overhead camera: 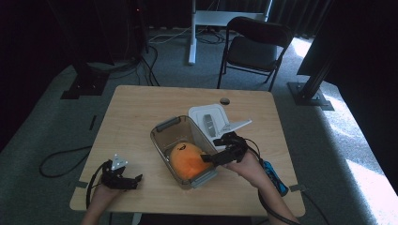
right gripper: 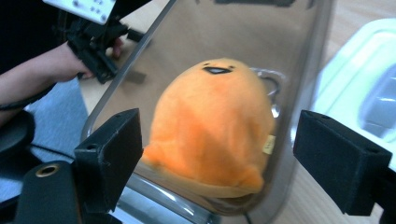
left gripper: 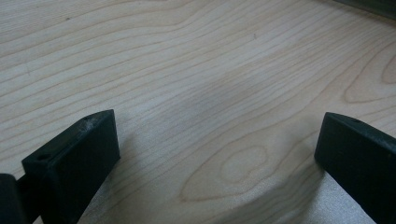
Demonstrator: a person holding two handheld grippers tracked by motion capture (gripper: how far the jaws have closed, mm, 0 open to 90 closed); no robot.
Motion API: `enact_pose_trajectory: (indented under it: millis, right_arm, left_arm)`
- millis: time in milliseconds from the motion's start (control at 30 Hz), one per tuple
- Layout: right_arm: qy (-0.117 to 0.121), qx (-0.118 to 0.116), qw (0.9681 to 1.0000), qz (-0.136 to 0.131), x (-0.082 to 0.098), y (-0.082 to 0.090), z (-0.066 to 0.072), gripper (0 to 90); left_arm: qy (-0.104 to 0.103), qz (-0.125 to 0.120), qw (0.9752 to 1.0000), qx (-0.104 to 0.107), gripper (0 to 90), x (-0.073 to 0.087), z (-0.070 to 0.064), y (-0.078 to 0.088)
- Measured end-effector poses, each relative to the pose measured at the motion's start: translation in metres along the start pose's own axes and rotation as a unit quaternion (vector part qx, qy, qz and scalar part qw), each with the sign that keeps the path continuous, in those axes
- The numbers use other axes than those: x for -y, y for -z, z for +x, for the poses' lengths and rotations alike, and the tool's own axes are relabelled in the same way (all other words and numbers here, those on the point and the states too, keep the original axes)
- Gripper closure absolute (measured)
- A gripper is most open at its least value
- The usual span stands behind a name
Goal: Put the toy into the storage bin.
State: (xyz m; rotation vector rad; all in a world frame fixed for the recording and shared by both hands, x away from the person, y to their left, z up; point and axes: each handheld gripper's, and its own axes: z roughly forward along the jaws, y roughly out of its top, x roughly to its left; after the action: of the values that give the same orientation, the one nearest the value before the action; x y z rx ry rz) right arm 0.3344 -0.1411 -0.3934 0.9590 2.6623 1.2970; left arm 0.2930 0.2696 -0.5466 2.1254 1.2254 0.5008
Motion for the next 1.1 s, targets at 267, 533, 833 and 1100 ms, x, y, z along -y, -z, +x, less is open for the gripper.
enact_pose_trajectory:
  millis: [267,533,833,1100]
  right_arm:
    - [-0.013,0.021,0.9995,-0.022,0.010,0.016,-0.009,14.9]
    - [-0.027,0.045,0.9980,-0.035,0.022,0.030,-0.020,14.8]
    - [-0.039,0.064,0.9965,-0.035,0.037,0.038,-0.028,13.1]
    - [-0.058,0.079,0.9945,-0.039,0.054,0.041,-0.037,13.0]
  left_arm:
    - [0.001,-0.001,1.0000,0.000,0.3,0.000,0.000,0.000]
    - [0.001,0.000,1.0000,0.000,0.3,0.000,0.000,0.000]
    - [0.000,-0.001,1.0000,-0.001,0.3,0.000,0.000,0.000]
    - [0.001,-0.001,1.0000,0.000,0.3,0.000,0.000,0.000]
